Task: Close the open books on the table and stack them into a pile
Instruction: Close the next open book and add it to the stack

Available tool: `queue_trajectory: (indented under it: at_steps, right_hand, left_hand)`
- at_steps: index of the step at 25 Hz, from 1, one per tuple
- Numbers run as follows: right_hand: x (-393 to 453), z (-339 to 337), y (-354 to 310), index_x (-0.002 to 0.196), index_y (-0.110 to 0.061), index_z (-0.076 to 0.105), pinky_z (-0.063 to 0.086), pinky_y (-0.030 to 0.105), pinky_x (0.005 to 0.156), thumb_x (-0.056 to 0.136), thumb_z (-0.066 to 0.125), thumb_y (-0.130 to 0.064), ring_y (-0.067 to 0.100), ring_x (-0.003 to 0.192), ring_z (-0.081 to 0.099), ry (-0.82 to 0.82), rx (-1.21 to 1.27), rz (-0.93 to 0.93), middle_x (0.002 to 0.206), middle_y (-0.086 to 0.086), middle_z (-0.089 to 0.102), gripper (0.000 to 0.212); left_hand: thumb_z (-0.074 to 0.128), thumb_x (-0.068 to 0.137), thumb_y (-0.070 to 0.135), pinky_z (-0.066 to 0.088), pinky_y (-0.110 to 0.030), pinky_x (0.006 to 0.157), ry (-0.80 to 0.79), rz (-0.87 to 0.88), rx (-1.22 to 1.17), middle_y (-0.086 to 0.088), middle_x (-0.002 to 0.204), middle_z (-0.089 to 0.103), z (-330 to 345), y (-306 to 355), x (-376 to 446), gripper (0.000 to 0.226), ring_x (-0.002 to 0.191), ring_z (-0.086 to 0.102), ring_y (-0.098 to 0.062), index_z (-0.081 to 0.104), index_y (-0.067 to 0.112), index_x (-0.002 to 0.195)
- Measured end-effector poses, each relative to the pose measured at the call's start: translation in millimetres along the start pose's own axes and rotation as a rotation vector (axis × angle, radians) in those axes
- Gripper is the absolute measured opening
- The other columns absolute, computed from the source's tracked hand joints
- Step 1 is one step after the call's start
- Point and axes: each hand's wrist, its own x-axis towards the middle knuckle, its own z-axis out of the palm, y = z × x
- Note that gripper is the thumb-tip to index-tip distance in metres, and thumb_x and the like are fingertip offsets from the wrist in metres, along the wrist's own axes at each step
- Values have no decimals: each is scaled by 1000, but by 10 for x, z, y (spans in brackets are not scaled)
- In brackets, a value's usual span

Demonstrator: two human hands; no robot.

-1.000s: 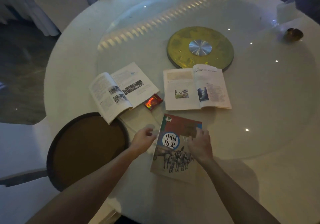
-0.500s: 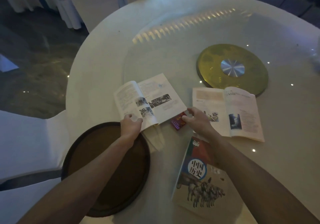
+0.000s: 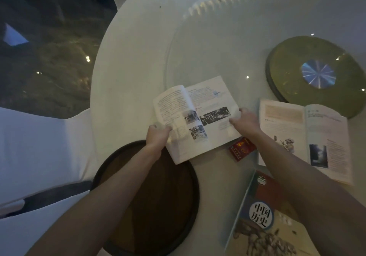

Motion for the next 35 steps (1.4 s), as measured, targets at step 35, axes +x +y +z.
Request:
queue_trajectory:
  at_steps: [35]
  right_hand:
    - [-575, 423, -45, 119, -5, 72, 59, 32, 78, 101, 60, -34, 19, 97, 73, -317, 688, 74, 107, 6, 76, 36]
  left_hand:
    - [71, 89, 16, 63, -49, 72, -134, 142, -161, -18, 101, 74, 128, 497, -140, 13, 88, 74, -31, 59, 13, 94]
